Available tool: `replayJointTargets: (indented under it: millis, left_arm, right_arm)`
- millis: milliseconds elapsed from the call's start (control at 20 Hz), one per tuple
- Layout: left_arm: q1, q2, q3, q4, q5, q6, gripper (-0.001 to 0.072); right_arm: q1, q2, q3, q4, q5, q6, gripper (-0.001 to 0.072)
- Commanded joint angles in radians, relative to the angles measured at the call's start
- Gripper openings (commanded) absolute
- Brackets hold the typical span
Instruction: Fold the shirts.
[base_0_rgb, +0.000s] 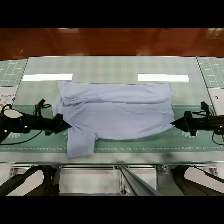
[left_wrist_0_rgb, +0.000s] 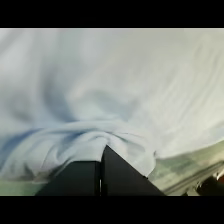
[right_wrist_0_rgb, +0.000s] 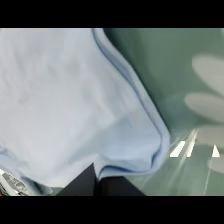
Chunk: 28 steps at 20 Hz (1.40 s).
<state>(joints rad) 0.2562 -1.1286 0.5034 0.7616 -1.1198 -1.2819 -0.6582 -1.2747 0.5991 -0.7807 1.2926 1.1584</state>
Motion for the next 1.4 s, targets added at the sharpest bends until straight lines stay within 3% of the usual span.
replayJointTargets:
  millis: [0, 350, 600, 1150, 1200, 1250, 1300, 1350]
  left_arm:
    - [0.000, -0.024, 0.143, 0.000, 0.074, 0.006, 0.0022]
    - [-0.063, -0.330, 0.568, -0.003, 0.072, 0.002, 0.0022]
    - [-0.098, -0.546, 0.809, -0.003, 0.060, -0.059, 0.0022]
    - [-0.110, -0.745, 0.993, -0.003, 0.038, -0.084, 0.0022]
    - [-0.113, -0.746, 0.993, -0.003, 0.035, -0.084, 0.0042]
    - [-0.115, -0.744, 0.993, -0.003, 0.031, -0.084, 0.0204]
    - [-0.113, -0.742, 0.999, -0.003, 0.008, -0.084, 0.0433]
    - [-0.103, -0.742, 1.019, 0.003, -0.042, -0.081, 0.0506]
  right_arm:
    - [0.008, -0.002, 0.097, 0.029, 0.001, -0.015, 0.0020]
    - [0.186, -0.146, 0.354, 0.034, -0.141, 0.048, 0.0020]
    - [0.251, -0.302, 0.514, 0.080, -0.194, 0.072, 0.0021]
    - [0.258, -0.471, 0.655, 0.129, -0.225, 0.075, 0.0024]
    - [0.258, -0.472, 0.655, 0.131, -0.237, 0.076, 0.0176]
    - [0.258, -0.471, 0.655, 0.138, -0.237, 0.075, 0.0419]
    - [0.256, -0.469, 0.656, 0.146, -0.224, 0.071, 0.0412]
    - [0.241, -0.466, 0.666, 0.142, -0.186, 0.071, 0.0412]
